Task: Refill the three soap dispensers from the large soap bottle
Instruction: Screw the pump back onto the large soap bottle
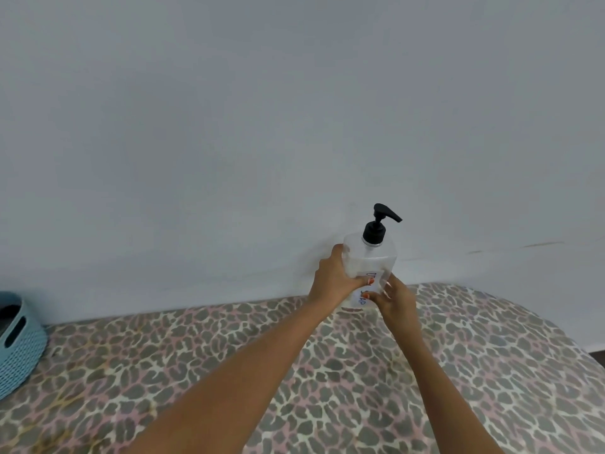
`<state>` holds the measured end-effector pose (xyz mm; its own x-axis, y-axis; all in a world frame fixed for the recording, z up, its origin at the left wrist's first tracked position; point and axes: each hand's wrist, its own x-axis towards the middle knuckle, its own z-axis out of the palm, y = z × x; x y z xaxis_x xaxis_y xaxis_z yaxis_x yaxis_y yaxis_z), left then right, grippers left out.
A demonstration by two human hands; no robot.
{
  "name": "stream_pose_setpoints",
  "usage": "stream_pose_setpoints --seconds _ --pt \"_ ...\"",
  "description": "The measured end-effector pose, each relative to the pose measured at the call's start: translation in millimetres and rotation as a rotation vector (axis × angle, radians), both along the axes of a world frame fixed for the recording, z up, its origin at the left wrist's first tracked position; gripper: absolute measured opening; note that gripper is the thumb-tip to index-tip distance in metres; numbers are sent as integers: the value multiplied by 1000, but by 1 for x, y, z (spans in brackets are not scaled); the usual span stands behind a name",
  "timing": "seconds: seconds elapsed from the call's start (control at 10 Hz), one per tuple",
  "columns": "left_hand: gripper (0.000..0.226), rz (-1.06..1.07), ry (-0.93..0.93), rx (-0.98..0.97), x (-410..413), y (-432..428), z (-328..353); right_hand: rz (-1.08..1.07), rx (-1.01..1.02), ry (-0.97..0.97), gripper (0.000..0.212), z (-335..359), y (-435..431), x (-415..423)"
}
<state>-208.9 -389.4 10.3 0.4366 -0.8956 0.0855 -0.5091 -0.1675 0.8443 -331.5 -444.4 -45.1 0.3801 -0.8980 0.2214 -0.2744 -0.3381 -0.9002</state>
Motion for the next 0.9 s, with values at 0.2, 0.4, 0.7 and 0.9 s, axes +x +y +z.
stream_pose_setpoints --seconds 0.2,0.4,0.7,0.9 --pt "64 10 -9 74 -2 -3 -10 37 14 71 45 -12 -4 0" --pt "65 -6 -23 97 -1 1 -11 27 25 93 51 -12 0 3" --pt "79 3 -63 148 -3 23 -1 -32 22 163 61 0 9 3" --pt "73 2 -135 94 1 54 17 -206 -39 146 56 18 34 -2"
